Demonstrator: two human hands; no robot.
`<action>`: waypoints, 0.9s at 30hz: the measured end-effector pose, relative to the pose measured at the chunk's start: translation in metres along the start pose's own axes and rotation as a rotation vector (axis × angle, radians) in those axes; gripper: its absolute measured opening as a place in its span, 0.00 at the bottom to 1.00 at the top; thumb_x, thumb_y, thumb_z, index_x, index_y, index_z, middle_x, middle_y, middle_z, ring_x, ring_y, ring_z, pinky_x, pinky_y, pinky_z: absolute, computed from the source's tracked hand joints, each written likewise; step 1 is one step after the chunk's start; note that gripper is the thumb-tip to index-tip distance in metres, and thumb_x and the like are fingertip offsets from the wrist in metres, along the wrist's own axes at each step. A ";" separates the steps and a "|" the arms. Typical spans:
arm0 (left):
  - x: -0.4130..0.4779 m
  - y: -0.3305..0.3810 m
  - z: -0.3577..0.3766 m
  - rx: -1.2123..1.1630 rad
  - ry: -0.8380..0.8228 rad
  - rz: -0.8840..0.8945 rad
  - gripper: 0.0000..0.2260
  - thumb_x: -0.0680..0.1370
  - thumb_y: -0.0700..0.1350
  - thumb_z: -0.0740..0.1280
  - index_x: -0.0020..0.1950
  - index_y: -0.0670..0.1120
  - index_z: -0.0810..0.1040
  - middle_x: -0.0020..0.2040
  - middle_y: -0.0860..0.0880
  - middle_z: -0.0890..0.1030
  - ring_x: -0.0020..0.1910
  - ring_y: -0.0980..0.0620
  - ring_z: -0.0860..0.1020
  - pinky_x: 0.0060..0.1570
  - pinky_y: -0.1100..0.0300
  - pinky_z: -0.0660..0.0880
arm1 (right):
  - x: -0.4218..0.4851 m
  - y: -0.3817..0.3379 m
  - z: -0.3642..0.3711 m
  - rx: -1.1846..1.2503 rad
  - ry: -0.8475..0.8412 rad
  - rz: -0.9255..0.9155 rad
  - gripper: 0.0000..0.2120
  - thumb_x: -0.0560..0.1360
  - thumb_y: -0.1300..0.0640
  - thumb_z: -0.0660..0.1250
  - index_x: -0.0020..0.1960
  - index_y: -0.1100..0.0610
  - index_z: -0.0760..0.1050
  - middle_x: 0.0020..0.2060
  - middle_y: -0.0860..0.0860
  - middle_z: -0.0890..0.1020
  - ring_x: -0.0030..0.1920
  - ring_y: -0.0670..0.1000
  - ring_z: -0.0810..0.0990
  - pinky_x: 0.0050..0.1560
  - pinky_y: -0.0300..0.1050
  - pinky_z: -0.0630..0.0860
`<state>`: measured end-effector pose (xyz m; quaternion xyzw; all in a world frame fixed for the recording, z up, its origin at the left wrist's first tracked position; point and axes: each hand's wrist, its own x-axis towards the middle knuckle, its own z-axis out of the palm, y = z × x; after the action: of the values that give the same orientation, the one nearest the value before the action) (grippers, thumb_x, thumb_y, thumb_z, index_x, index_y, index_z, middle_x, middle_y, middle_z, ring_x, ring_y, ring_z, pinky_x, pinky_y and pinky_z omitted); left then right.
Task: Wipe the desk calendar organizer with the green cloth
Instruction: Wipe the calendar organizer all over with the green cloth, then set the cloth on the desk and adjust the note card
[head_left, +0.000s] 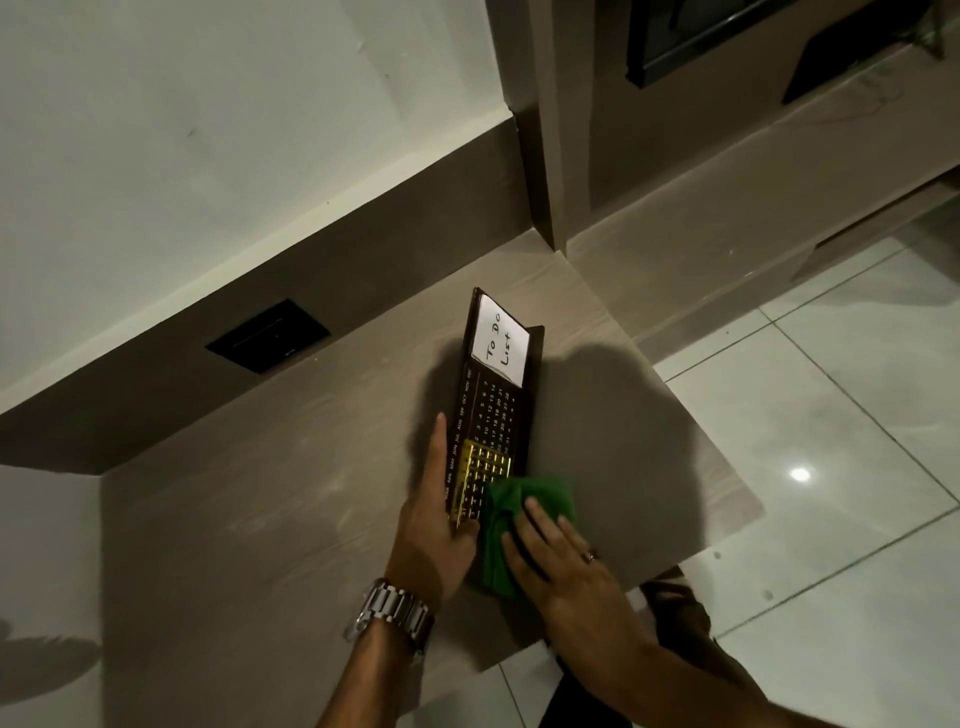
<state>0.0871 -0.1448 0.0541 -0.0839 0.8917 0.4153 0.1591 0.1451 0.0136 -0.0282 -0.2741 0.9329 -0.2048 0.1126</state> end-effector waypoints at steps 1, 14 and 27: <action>0.000 0.002 0.000 0.017 0.003 0.001 0.47 0.74 0.32 0.68 0.76 0.61 0.40 0.74 0.48 0.67 0.61 0.54 0.76 0.51 0.69 0.73 | -0.004 0.000 0.000 -0.024 -0.007 -0.038 0.40 0.59 0.54 0.80 0.69 0.54 0.71 0.71 0.57 0.70 0.72 0.59 0.64 0.64 0.58 0.70; -0.005 0.016 -0.013 0.002 -0.025 -0.025 0.50 0.72 0.37 0.73 0.75 0.61 0.39 0.78 0.52 0.57 0.74 0.48 0.63 0.71 0.46 0.63 | -0.041 0.038 -0.056 0.916 0.238 0.110 0.28 0.77 0.65 0.63 0.67 0.35 0.70 0.66 0.32 0.72 0.68 0.37 0.68 0.66 0.35 0.66; 0.064 0.085 0.088 0.525 0.132 0.443 0.36 0.77 0.68 0.53 0.78 0.54 0.46 0.81 0.50 0.46 0.79 0.51 0.39 0.74 0.45 0.55 | 0.072 0.188 -0.120 0.922 0.705 0.387 0.27 0.77 0.71 0.61 0.71 0.51 0.69 0.65 0.54 0.77 0.62 0.53 0.77 0.59 0.55 0.77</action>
<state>0.0218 -0.0233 0.0389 0.1288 0.9730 0.1902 0.0231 -0.0400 0.1562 -0.0121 0.0614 0.7621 -0.6416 -0.0608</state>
